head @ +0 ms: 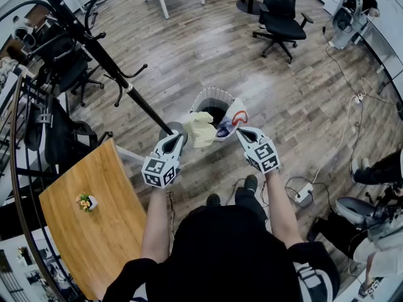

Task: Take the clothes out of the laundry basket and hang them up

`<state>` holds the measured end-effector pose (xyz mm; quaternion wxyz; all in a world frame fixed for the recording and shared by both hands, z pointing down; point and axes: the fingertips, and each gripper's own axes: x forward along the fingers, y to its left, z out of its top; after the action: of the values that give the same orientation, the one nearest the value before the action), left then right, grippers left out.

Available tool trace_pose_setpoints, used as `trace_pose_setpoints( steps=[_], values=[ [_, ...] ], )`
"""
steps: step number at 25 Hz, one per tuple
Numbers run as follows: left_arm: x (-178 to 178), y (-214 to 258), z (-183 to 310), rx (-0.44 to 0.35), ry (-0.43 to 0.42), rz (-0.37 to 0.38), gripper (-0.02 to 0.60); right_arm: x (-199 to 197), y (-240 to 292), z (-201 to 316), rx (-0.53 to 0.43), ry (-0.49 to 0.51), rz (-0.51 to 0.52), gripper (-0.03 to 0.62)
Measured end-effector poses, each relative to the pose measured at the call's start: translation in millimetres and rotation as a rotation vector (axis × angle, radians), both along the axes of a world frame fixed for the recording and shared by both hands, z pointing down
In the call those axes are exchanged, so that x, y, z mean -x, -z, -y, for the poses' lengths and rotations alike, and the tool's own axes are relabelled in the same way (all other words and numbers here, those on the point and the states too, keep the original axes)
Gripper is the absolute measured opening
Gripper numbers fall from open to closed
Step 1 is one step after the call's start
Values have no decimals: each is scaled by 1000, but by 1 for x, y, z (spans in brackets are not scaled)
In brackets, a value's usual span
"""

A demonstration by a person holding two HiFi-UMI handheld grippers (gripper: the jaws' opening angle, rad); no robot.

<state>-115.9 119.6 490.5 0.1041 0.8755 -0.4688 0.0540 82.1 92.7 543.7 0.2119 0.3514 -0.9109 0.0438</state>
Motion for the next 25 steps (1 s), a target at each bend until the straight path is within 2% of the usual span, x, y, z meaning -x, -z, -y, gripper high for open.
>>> trace_pose_setpoints(
  steps=[6,12,20,25],
  values=[
    [-1,0,10,8,8,-23,21,-3,5,8,-8,0,-15,6],
    [5,1,12,-1,2,-17,21,6,15,10,-36,-3,-19,6],
    [10,-5,1,0,-15,13,21,11,11,-2,-22,-16,-18,8],
    [16,-5,-4,3,-25,7,21,18,10,-7,-30,-29,-14,8]
  ],
)
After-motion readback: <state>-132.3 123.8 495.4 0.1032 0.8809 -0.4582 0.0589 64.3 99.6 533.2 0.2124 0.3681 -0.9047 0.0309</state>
